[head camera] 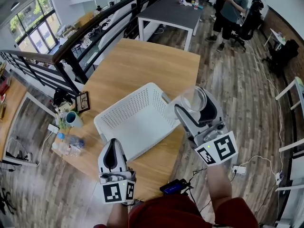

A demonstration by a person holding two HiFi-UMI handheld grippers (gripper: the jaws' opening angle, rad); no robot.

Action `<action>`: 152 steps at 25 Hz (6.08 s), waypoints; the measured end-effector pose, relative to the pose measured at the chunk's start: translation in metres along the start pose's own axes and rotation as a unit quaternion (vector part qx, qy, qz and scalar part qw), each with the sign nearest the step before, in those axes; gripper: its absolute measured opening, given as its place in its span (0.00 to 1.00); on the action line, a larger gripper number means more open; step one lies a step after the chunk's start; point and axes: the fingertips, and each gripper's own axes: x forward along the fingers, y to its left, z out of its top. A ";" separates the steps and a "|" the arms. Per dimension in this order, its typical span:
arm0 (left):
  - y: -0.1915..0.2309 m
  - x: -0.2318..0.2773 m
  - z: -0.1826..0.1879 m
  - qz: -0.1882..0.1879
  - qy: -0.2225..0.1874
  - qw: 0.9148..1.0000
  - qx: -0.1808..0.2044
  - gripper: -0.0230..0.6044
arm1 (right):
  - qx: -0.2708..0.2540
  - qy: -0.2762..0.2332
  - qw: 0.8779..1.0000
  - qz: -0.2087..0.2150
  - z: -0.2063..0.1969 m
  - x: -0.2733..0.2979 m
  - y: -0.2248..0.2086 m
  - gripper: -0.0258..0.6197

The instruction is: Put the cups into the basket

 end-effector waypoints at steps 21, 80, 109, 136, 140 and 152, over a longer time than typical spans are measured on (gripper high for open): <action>0.023 -0.027 -0.003 0.033 -0.001 0.999 -0.009 0.04 | 0.051 0.051 0.995 0.072 -0.066 0.093 0.024 0.59; 0.052 -0.026 -0.047 0.066 0.043 0.997 -0.015 0.04 | -0.029 0.284 0.929 0.234 -0.287 0.133 0.111 0.59; 0.051 -0.021 -0.047 0.064 0.043 0.997 -0.017 0.04 | -0.017 0.305 0.911 0.279 -0.317 0.131 0.131 0.59; 0.042 -0.018 -0.043 0.051 0.039 0.998 -0.015 0.04 | -0.023 0.351 0.887 0.298 -0.322 0.115 0.116 0.59; 0.041 -0.019 -0.041 0.049 0.038 0.998 -0.015 0.04 | -0.029 0.360 0.882 0.303 -0.321 0.111 0.114 0.59; 0.037 -0.019 -0.041 0.042 0.035 0.998 -0.014 0.04 | -0.054 0.388 0.864 0.316 -0.322 0.102 0.105 0.59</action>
